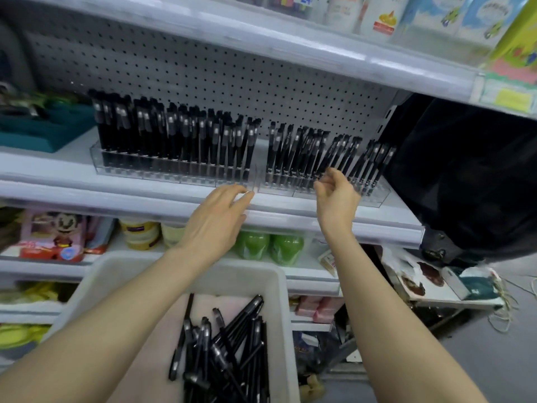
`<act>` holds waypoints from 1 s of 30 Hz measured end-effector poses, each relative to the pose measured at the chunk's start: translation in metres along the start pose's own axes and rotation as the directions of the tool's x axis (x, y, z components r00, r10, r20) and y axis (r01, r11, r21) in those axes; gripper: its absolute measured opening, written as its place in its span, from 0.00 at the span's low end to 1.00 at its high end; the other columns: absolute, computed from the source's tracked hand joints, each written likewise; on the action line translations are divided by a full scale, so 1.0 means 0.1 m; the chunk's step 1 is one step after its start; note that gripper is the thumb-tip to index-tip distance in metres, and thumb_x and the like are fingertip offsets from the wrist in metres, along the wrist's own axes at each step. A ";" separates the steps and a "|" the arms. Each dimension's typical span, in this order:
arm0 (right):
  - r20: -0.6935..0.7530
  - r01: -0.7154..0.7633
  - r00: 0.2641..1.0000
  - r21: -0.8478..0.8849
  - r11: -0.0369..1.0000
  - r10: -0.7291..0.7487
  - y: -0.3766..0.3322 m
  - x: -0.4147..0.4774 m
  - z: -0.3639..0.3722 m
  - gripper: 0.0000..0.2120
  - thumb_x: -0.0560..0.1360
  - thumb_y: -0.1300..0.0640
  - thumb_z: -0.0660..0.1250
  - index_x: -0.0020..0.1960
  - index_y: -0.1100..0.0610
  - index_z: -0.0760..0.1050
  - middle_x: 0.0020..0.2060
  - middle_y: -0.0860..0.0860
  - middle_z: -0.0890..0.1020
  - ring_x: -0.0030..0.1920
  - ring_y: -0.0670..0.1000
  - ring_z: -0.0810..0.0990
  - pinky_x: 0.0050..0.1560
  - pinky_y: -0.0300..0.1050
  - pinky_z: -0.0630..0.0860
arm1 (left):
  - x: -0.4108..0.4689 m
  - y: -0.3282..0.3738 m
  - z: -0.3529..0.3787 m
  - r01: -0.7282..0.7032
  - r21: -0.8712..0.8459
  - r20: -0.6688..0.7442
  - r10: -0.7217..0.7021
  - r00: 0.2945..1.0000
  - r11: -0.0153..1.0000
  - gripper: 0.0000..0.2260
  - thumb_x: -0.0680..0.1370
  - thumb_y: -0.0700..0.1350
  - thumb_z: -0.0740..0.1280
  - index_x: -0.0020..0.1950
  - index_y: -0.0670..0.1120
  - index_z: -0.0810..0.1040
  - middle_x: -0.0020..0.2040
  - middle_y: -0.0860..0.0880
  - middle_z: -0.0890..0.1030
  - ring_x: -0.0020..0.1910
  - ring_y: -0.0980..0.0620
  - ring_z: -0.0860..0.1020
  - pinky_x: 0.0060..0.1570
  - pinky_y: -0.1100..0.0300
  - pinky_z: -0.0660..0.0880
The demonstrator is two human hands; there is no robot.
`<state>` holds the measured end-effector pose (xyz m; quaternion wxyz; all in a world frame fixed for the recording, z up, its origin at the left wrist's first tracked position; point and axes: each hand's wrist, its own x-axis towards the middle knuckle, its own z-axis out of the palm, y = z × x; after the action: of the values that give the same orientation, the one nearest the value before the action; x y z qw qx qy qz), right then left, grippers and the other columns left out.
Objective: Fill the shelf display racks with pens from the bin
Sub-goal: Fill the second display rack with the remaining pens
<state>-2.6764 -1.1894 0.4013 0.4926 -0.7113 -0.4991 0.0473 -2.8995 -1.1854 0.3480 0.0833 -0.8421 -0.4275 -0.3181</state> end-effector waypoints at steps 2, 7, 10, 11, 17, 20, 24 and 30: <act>0.010 0.009 1.000 0.036 0.999 -0.009 -0.06 -0.29 0.09 0.15 0.78 0.61 0.67 0.64 0.58 0.76 0.50 0.49 0.82 0.51 0.48 0.80 0.58 0.45 0.76 | -0.24 -0.13 -0.06 0.029 -0.012 0.007 -0.029 1.000 1.000 0.18 0.76 0.39 0.70 0.65 0.40 0.77 0.61 0.41 0.78 0.59 0.40 0.75 0.56 0.47 0.76; 0.157 0.071 0.984 0.094 0.993 -0.086 -0.17 -1.20 0.43 0.06 0.77 0.59 0.67 0.52 0.55 0.81 0.42 0.46 0.83 0.44 0.45 0.81 0.51 0.44 0.78 | -0.86 -0.45 -0.07 0.106 0.009 0.039 -0.106 0.994 0.994 0.16 0.76 0.42 0.69 0.64 0.42 0.79 0.58 0.42 0.79 0.56 0.39 0.76 0.55 0.46 0.75; 0.277 0.053 0.959 0.048 0.997 -0.064 -0.18 -1.64 0.61 0.05 0.76 0.59 0.67 0.48 0.55 0.81 0.39 0.45 0.83 0.41 0.45 0.80 0.45 0.36 0.73 | -1.16 -0.58 -0.01 0.130 0.019 0.088 -0.132 0.987 0.991 0.15 0.79 0.45 0.64 0.65 0.44 0.77 0.59 0.43 0.78 0.56 0.40 0.75 0.59 0.48 0.69; 0.325 0.028 0.945 0.019 0.999 -0.033 -0.15 -1.75 0.66 0.04 0.76 0.60 0.67 0.47 0.55 0.81 0.38 0.46 0.82 0.40 0.46 0.79 0.44 0.37 0.73 | -1.24 -0.61 0.02 0.131 0.017 0.101 -0.132 0.986 0.991 0.16 0.79 0.45 0.64 0.66 0.45 0.76 0.59 0.43 0.78 0.56 0.40 0.75 0.61 0.48 0.67; 0.627 0.105 0.761 -0.370 0.923 0.165 0.21 -2.10 0.81 0.02 0.72 0.58 0.70 0.42 0.55 0.81 0.40 0.53 0.84 0.45 0.56 0.81 0.48 0.51 0.79 | -1.39 -0.58 0.09 0.134 0.046 0.140 -0.139 0.980 0.990 0.23 0.76 0.45 0.67 0.71 0.47 0.70 0.60 0.44 0.75 0.60 0.42 0.70 0.69 0.47 0.58; 0.649 0.102 0.733 -0.399 0.911 0.203 0.22 -2.15 0.81 0.04 0.71 0.55 0.72 0.44 0.56 0.81 0.42 0.55 0.84 0.47 0.57 0.81 0.49 0.51 0.79 | -1.40 -0.54 0.09 0.142 0.053 0.134 -0.148 0.980 0.988 0.22 0.77 0.45 0.66 0.70 0.46 0.71 0.59 0.43 0.75 0.60 0.41 0.70 0.70 0.47 0.56; 0.658 0.103 0.723 -0.407 0.908 0.212 0.21 -2.15 0.84 0.08 0.71 0.54 0.73 0.49 0.54 0.80 0.45 0.54 0.84 0.49 0.57 0.81 0.51 0.49 0.78 | -1.42 -0.55 0.07 0.152 0.037 0.133 -0.156 0.979 0.988 0.22 0.76 0.44 0.67 0.70 0.45 0.71 0.59 0.42 0.75 0.60 0.40 0.70 0.70 0.45 0.59; 0.619 -0.098 0.724 -0.343 0.934 0.303 0.18 -2.07 0.79 0.14 0.71 0.52 0.74 0.55 0.53 0.79 0.44 0.50 0.81 0.48 0.53 0.80 0.50 0.43 0.75 | -1.40 -0.53 0.04 0.165 0.036 0.158 -0.169 0.973 0.986 0.21 0.76 0.44 0.67 0.69 0.46 0.72 0.59 0.43 0.76 0.60 0.41 0.70 0.70 0.45 0.60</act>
<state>-2.8113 -1.2945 0.2598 0.1668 -0.7614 -0.5617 0.2775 -2.9997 -1.2445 0.2528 0.0312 -0.8249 -0.5058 -0.2504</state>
